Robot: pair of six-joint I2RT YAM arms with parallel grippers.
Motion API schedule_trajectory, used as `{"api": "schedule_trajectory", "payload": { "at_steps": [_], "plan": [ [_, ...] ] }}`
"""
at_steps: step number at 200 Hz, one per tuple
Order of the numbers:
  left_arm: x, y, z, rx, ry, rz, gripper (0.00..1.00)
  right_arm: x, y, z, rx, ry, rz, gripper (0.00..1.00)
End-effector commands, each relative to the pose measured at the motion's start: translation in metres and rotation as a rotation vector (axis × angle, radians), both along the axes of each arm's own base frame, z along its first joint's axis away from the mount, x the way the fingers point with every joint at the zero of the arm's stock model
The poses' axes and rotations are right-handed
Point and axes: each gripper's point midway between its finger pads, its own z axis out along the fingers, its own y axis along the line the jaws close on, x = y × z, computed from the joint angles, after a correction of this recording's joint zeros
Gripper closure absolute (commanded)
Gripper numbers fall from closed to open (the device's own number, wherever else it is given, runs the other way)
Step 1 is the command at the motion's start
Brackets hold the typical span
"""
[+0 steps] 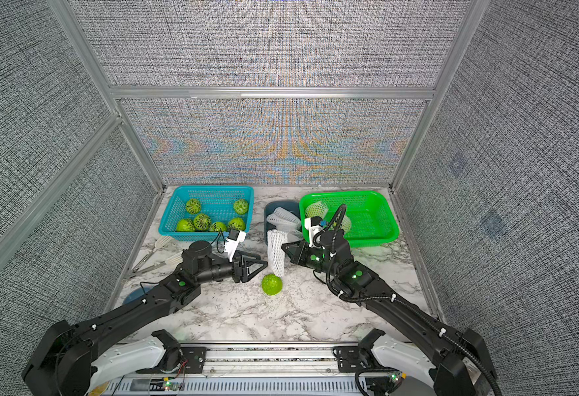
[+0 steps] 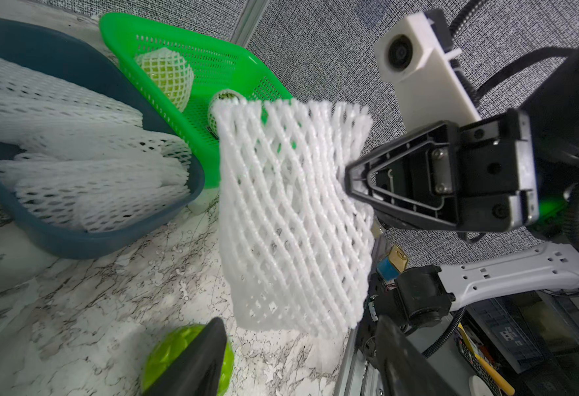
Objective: Sleeve custard apples in foam nets
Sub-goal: Put on the foam net on the custard apple.
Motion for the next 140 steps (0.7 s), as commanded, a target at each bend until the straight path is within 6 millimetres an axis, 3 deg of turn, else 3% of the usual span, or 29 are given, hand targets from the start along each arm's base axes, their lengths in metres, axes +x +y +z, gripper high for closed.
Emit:
{"api": "schedule_trajectory", "payload": {
  "at_steps": [1,81,140],
  "plan": [
    [0.003,-0.006,0.006,-0.020,-0.025,0.003,0.29,0.002,0.004,0.009,0.029,-0.031,0.008,1.00],
    [0.012,-0.015,-0.005,0.011,-0.015,0.020,0.30,0.000,0.010,0.004,0.052,-0.032,0.034,1.00],
    [0.008,-0.026,-0.001,-0.006,-0.015,-0.011,0.38,0.002,0.007,0.000,0.036,-0.041,0.023,1.00]
  ]
}}
